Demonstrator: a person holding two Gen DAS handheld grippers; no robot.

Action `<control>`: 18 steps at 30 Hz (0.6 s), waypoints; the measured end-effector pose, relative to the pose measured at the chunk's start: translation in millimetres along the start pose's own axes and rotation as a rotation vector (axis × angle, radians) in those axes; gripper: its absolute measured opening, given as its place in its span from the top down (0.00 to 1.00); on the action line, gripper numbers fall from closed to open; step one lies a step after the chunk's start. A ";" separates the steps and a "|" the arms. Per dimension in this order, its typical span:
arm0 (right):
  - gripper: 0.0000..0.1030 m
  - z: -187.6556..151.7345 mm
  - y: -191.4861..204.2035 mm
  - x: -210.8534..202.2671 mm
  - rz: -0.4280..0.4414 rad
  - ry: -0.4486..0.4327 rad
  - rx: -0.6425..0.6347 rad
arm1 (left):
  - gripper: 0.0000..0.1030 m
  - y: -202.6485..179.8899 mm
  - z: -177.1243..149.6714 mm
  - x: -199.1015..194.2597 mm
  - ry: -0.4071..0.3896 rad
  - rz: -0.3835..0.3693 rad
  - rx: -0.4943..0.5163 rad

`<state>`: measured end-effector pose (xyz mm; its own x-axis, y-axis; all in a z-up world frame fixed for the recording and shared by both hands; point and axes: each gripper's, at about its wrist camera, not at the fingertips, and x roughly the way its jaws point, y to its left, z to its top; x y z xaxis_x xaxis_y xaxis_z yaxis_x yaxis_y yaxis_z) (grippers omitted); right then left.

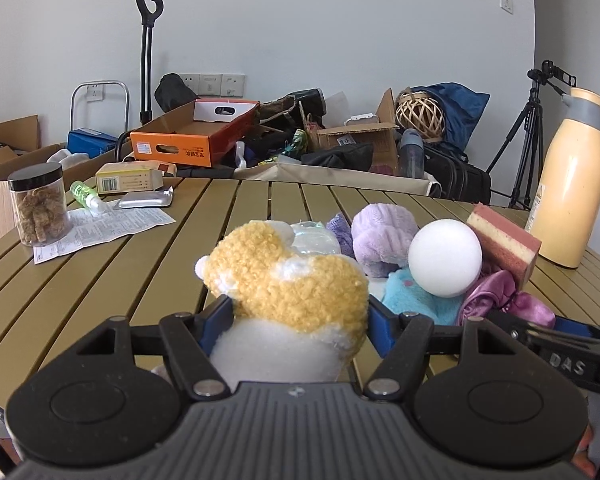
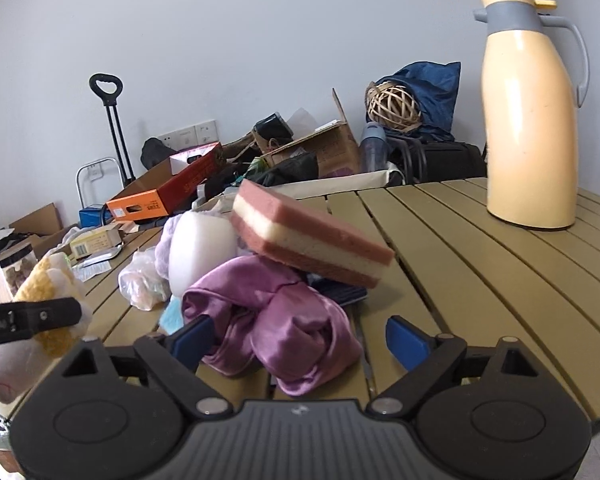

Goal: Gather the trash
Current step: 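Grasp the white-and-yellow plush with left tool while right tool grasps purple scrunchie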

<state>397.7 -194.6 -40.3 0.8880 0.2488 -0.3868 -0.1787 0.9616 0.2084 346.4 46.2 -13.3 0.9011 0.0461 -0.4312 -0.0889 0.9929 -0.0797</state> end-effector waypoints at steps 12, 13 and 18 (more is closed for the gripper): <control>0.54 2.8 -8.9 20.0 0.049 0.027 0.035 | 0.32 0.6 0.1 0.8 0.007 0.005 -0.010; 0.59 2.3 -7.9 19.6 0.054 0.030 0.029 | 0.32 0.0 0.0 0.8 0.007 0.004 -0.009; 0.75 0.1 -7.2 14.7 0.068 0.027 0.036 | 0.32 0.2 0.4 -1.7 0.000 0.002 -0.014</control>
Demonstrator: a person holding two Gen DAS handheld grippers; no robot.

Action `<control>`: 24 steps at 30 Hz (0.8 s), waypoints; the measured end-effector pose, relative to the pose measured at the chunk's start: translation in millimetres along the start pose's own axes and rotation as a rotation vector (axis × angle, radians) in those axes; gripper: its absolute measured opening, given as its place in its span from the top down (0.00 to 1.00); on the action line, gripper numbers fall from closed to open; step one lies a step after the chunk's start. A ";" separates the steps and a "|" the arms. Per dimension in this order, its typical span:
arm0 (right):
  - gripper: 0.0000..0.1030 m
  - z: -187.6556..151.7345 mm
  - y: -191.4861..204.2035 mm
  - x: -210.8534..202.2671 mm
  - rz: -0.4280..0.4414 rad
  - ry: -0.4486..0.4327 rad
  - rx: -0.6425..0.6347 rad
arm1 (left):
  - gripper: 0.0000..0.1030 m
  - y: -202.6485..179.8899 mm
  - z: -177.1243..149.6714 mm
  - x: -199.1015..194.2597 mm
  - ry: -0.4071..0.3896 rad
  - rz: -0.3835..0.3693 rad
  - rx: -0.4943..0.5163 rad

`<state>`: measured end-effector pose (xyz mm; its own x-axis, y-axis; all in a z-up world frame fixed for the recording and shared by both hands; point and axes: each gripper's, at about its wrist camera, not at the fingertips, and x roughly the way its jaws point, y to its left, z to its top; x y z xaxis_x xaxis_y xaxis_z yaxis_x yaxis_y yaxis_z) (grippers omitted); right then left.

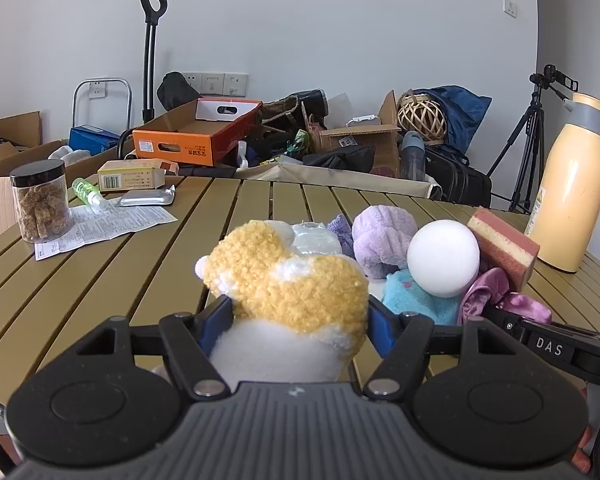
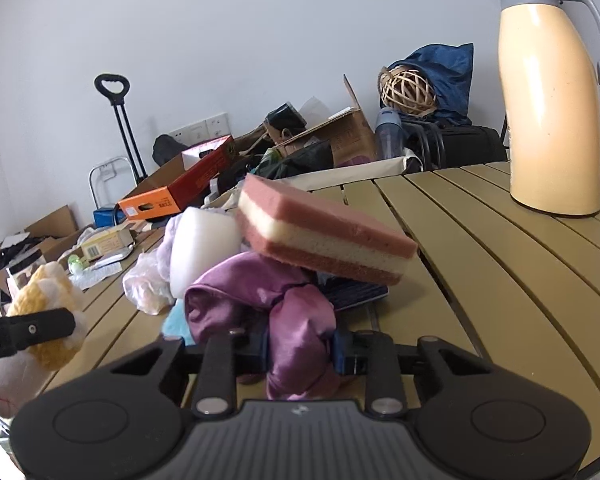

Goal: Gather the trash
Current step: 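Grasp the white-and-yellow plush with left tool while right tool grasps purple scrunchie, then lift both held items off the table and carry them over the black bin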

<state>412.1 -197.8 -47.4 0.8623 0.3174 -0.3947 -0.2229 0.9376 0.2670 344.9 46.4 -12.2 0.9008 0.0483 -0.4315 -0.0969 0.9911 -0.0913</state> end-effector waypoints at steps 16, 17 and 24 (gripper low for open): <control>0.77 5.9 9.5 -36.1 0.088 -0.113 0.024 | 0.32 -0.5 2.5 -5.2 -0.015 -0.006 -0.008; 0.77 6.2 8.8 -36.4 0.088 -0.113 0.027 | 0.32 -0.9 2.2 -5.2 -0.014 -0.007 -0.008; 0.77 5.8 6.5 -37.5 0.093 -0.115 0.033 | 0.32 -1.1 2.3 -4.7 -0.014 -0.006 -0.008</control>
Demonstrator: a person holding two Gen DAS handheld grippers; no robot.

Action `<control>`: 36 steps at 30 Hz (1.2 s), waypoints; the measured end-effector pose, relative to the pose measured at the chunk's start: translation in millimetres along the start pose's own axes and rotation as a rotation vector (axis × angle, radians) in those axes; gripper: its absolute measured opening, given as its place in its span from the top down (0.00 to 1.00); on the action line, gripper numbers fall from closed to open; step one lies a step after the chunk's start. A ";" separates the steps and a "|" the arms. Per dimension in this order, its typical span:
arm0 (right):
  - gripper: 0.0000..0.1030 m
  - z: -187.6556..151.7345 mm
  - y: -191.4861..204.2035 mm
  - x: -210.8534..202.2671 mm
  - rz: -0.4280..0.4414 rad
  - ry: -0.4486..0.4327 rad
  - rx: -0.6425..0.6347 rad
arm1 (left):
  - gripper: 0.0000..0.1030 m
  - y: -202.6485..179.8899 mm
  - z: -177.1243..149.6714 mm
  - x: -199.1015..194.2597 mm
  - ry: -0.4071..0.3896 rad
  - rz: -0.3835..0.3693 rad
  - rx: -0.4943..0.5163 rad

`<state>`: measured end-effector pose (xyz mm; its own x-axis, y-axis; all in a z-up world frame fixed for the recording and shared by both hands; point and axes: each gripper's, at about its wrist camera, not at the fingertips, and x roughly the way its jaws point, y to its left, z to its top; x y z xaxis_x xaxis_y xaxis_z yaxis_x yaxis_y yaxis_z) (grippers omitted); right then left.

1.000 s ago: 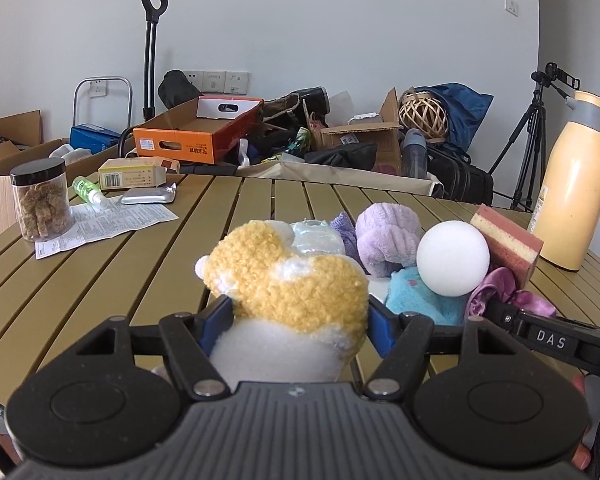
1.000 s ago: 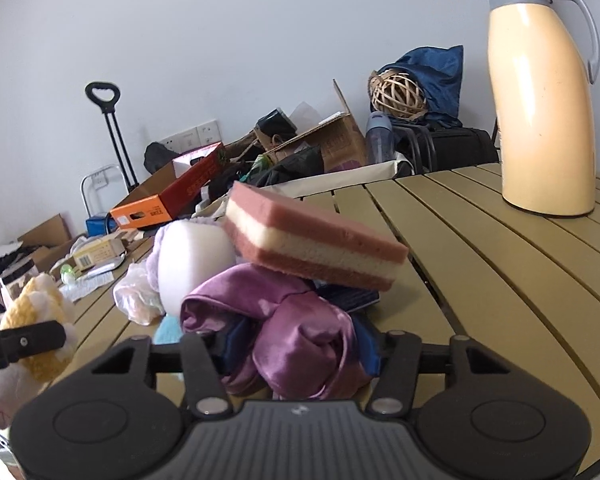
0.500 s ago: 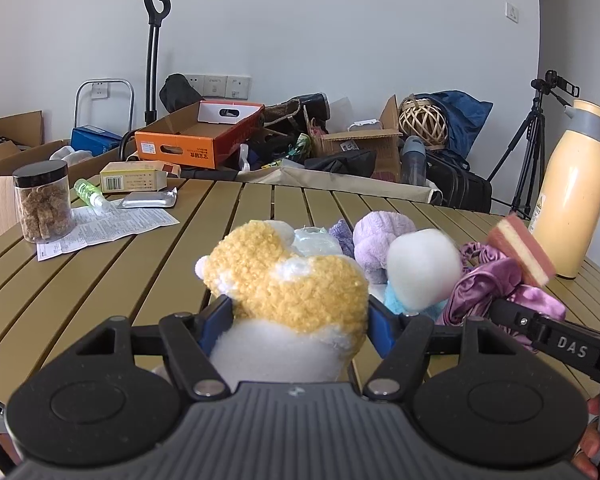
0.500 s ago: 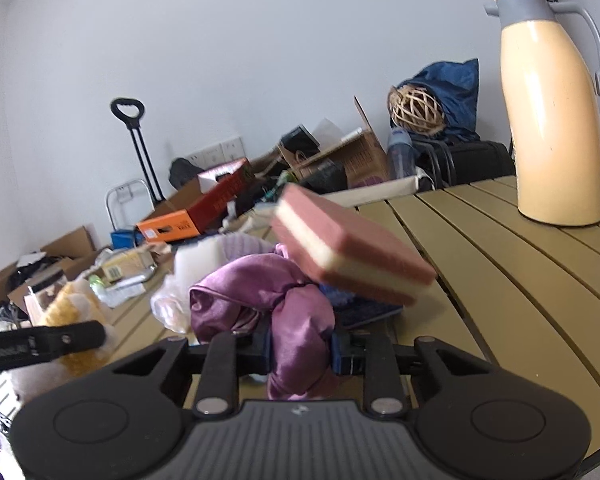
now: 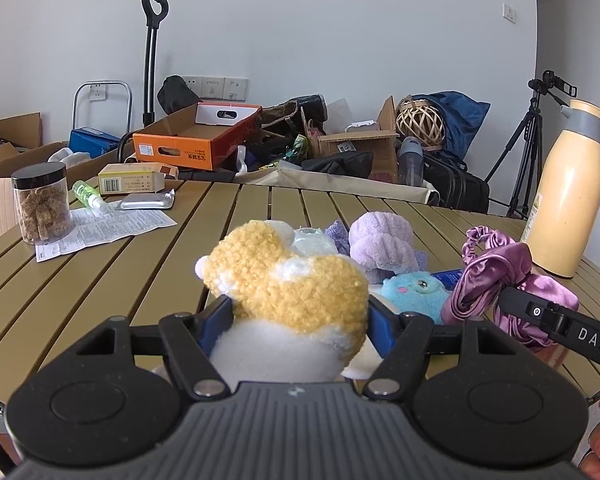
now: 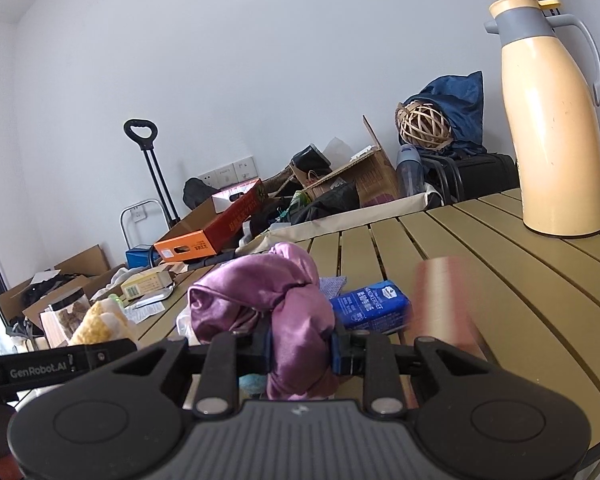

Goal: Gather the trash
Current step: 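Lift both held items off the table and carry them over the black bin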

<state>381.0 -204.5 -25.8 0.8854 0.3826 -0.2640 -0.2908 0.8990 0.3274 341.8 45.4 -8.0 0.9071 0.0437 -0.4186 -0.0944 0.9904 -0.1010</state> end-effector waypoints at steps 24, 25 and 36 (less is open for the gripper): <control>0.77 4.8 20.9 -59.4 0.077 -0.055 -0.084 | 0.32 -0.5 2.1 -40.9 -0.077 -0.033 0.025; 0.77 4.6 22.2 -63.0 0.078 -0.054 -0.091 | 0.32 -0.5 1.6 -45.0 -0.083 -0.036 0.028; 0.77 -4.9 32.0 -97.5 0.080 -0.022 -0.128 | 0.32 -4.3 -27.9 -95.1 -0.112 -0.043 0.030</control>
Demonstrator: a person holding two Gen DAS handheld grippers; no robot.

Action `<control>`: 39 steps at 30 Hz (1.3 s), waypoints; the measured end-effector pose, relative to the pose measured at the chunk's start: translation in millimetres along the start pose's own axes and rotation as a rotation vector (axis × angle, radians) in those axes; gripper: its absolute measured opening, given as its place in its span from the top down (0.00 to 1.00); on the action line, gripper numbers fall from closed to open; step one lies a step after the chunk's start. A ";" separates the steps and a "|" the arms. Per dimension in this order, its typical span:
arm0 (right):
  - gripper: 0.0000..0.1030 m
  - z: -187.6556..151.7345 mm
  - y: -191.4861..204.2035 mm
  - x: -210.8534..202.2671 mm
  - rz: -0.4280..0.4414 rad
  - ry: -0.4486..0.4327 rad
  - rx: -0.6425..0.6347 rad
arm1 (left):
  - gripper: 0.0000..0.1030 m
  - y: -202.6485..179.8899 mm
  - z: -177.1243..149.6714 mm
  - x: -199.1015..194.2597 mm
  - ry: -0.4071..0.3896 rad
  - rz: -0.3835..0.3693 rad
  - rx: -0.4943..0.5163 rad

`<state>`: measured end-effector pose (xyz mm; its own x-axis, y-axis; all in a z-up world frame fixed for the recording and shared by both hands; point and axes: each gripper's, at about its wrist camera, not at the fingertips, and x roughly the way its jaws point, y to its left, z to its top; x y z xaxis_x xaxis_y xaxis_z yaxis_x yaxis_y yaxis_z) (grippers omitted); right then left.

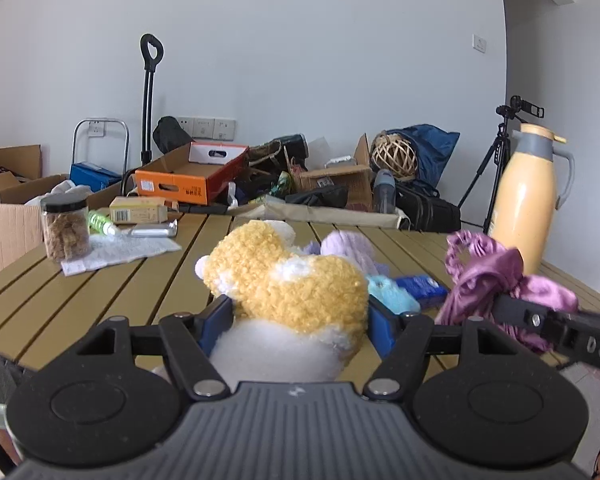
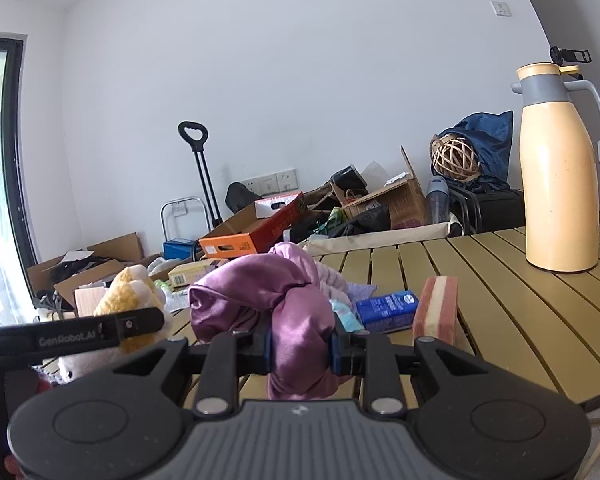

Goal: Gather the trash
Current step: 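Lift both held items off the table and carry them over the black bin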

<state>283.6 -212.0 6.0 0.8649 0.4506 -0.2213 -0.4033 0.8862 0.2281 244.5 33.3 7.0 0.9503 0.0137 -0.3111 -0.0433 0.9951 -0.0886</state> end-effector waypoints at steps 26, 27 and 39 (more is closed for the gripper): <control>0.76 -111.4 11.2 -62.5 -0.050 0.340 0.060 | 0.32 -19.9 -105.4 -53.3 0.270 -0.073 0.090; 0.76 -115.5 11.2 -62.8 -0.053 0.357 0.064 | 0.32 -20.7 -110.0 -53.1 0.288 -0.077 0.095; 0.76 -147.2 1.6 -59.8 -0.152 0.516 0.103 | 0.32 -25.3 -143.4 -36.8 0.477 -0.086 0.123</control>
<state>187.3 -221.6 -120.0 0.6415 0.3360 -0.6896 -0.2316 0.9418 0.2435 166.4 -6.4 -115.0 0.7006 -0.0869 -0.7082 0.0932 0.9952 -0.0299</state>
